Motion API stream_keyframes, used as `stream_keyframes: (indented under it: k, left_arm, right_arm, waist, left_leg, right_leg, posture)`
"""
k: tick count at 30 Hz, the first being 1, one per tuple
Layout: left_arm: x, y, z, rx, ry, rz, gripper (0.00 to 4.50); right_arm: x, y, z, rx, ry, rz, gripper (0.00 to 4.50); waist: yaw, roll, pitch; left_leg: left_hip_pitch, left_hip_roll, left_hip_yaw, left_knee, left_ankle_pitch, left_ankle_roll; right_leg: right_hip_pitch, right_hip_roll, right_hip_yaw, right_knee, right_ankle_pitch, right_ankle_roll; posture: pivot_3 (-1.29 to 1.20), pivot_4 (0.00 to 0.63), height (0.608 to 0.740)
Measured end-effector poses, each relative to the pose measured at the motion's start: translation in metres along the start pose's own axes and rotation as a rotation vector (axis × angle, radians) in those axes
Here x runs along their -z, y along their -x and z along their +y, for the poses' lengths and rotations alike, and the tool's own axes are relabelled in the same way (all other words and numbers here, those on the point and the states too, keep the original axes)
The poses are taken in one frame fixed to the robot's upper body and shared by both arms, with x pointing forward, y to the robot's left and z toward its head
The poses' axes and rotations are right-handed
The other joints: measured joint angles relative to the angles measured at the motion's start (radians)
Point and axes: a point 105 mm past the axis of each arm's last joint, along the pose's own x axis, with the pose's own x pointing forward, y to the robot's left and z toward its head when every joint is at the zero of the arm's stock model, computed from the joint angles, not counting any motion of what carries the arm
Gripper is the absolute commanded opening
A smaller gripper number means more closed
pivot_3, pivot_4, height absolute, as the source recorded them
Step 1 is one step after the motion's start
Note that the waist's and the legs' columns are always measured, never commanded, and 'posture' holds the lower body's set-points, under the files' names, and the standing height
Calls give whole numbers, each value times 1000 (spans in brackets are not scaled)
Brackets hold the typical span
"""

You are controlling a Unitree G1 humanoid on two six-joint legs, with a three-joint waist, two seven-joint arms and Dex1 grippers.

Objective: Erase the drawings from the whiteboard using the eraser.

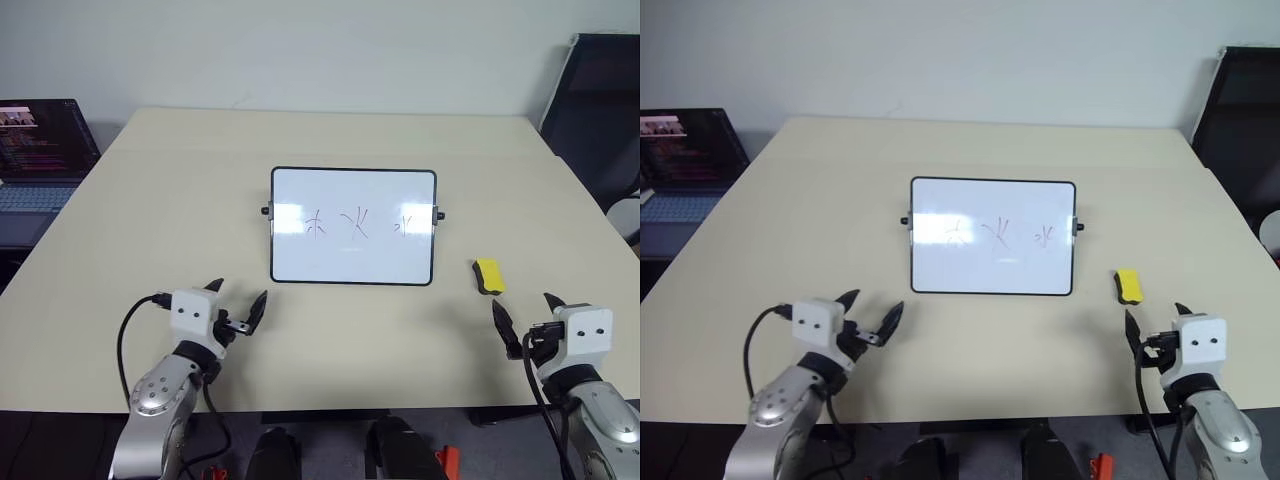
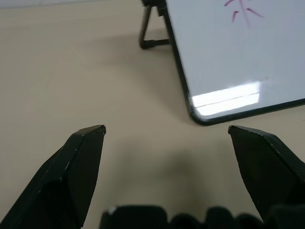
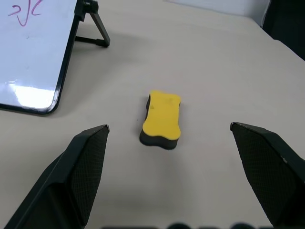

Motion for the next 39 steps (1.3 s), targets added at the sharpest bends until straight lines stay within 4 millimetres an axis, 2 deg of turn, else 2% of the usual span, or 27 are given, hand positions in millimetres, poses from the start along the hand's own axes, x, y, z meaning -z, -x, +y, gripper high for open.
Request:
stream_keyframes:
  k: [4, 6, 9, 12, 15, 17, 20, 25, 30, 35, 39]
  left_arm:
    - [-8, -1, 0, 222, -101, -1, 4500]
    - [-13, -7, 1, 321, -148, 2, 4500]
    - [-34, -23, 3, 482, -245, -15, 4500]
    - [-63, -42, -5, 625, -320, -76, 4500]
    - [-79, -52, -14, 712, -333, -114, 4500]
    - [-98, -66, -30, 795, -316, -154, 4500]
    - [-125, -76, -61, 936, -324, -211, 4500]
    - [-134, -73, -106, 1202, -337, -200, 4500]
    - [-142, -69, -119, 1296, -370, -213, 4500]
    - [-154, -72, -132, 1324, -420, -277, 4500]
    - [-155, -73, -135, 1327, -421, -291, 4500]
  right_arm:
    - [7, -3, 23, -83, -19, 37, 4456]
    - [4, -3, 27, -99, -24, 37, 4456]
    - [-8, 1, 33, -124, -43, 19, 4456]
    - [-21, 3, 34, -119, -61, 1, 4456]
    - [-28, 3, 35, -103, -74, -1, 4456]
    - [-31, 0, 33, -94, -57, 21, 4456]
    - [-42, -7, 34, -110, -16, 27, 4456]
    - [-55, -36, 17, -58, -48, 82, 4456]
    - [-38, -58, -1, -32, -131, 221, 4456]
    - [-27, -72, -13, -25, -153, 291, 4456]
    - [-15, -79, -22, -17, -166, 339, 4456]
  waist:
    - [1, 0, 0]
    - [2, 0, 1]
    - [2, -1, 1]
    - [2, -1, 1]
    - [-2, -1, 1]
    - [3, -1, 1]
    - [7, -1, 1]
    - [0, 0, 1]
    - [4, 1, 2]
    - [6, 1, 2]
    - [5, 2, 3]
  left_leg:
    - [0, 0, 0, 0, 0, 0]
    - [-1, 0, 0, 0, 0, 0]
    - [-1, 0, 0, 0, 0, 0]
    - [-2, 0, 0, 0, 0, 0]
    - [-6, 1, 0, -1, -1, 1]
    - [-10, 0, -3, 0, 0, 1]
    - [-12, 0, -5, 0, 0, 2]
    - [-12, 0, -7, 1, 0, 2]
    - [-13, 0, -9, 1, 0, 2]
    - [-13, 0, -10, 1, 0, 2]
    - [-13, 0, -10, 1, 0, 2]
  right_leg:
    - [0, -1, 0, 0, 0, 0]
    - [0, -1, 0, -1, 0, 0]
    - [0, -1, 0, -1, 0, 0]
    - [0, -1, -1, -1, 0, 0]
    - [0, 0, -1, 1, 0, 0]
    - [-2, 1, -4, 3, 0, 0]
    - [-1, 1, -5, 2, -1, 2]
    - [-1, 2, -6, 4, 0, 3]
    - [-1, 3, -7, 4, 2, 6]
    - [-1, 3, -8, 4, 2, 7]
    - [-1, 3, -8, 5, 2, 8]
  posture:
    - [0, 150, 740]
    - [0, 150, 740]
    - [0, 150, 740]
    - [0, 150, 740]
    - [0, 150, 740]
    - [0, 150, 740]
    - [0, 150, 740]
    - [0, 150, 740]
    - [0, 150, 740]
    - [0, 150, 740]
    - [0, 150, 740]
